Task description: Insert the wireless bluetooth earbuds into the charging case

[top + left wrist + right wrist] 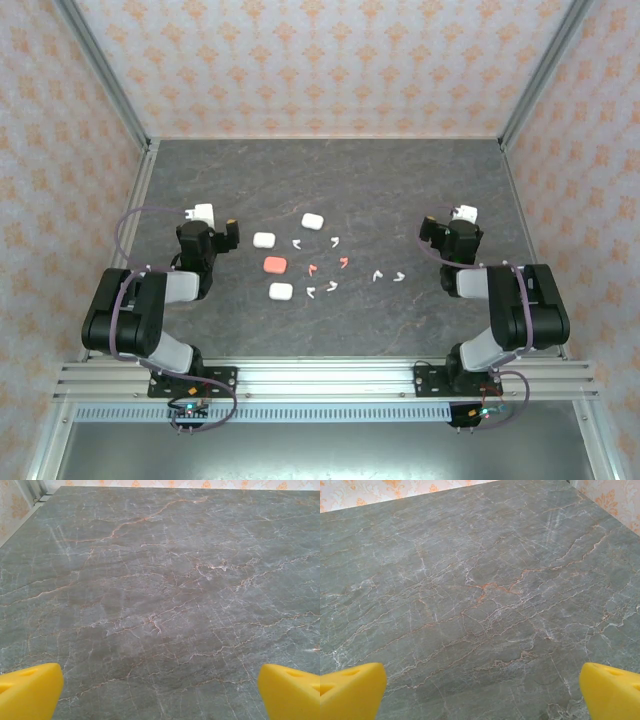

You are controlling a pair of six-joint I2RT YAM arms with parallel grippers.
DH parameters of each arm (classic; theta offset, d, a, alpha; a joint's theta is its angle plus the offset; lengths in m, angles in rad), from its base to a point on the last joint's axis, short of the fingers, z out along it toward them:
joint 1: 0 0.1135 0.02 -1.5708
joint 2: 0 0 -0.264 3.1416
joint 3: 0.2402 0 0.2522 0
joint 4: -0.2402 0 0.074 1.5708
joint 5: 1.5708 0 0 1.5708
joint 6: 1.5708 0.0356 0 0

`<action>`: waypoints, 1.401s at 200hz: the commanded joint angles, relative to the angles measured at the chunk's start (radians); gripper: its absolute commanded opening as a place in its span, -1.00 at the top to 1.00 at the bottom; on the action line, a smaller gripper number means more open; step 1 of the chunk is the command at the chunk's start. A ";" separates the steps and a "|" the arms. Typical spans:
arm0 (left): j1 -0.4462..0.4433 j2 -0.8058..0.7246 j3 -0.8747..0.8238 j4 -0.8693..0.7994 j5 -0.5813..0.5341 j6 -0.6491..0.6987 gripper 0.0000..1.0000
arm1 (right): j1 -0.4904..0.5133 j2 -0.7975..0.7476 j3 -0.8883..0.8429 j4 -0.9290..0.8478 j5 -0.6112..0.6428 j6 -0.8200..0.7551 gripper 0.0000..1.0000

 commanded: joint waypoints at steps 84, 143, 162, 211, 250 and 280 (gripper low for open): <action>-0.011 -0.006 0.024 -0.001 -0.017 0.012 -1.00 | 0.001 -0.002 0.014 0.010 0.022 0.006 -0.98; -0.011 -0.112 0.081 -0.175 -0.082 -0.010 -1.00 | -0.015 -0.089 0.046 -0.109 0.030 0.030 -0.99; -0.016 -0.208 0.088 -0.247 -0.116 -0.022 -1.00 | -0.015 -0.180 0.061 -0.202 0.030 0.030 -0.99; -0.019 -0.350 0.374 -0.793 -0.053 -0.253 -1.00 | -0.008 -0.336 0.232 -0.647 -0.088 0.046 -0.99; -0.041 -0.327 0.499 -1.042 0.136 -0.433 -1.00 | 0.082 -0.326 0.408 -0.977 -0.225 -0.014 -0.99; -0.086 -0.307 0.481 -1.030 0.250 -0.529 -1.00 | 0.183 -0.214 0.549 -1.163 -0.297 -0.073 -0.99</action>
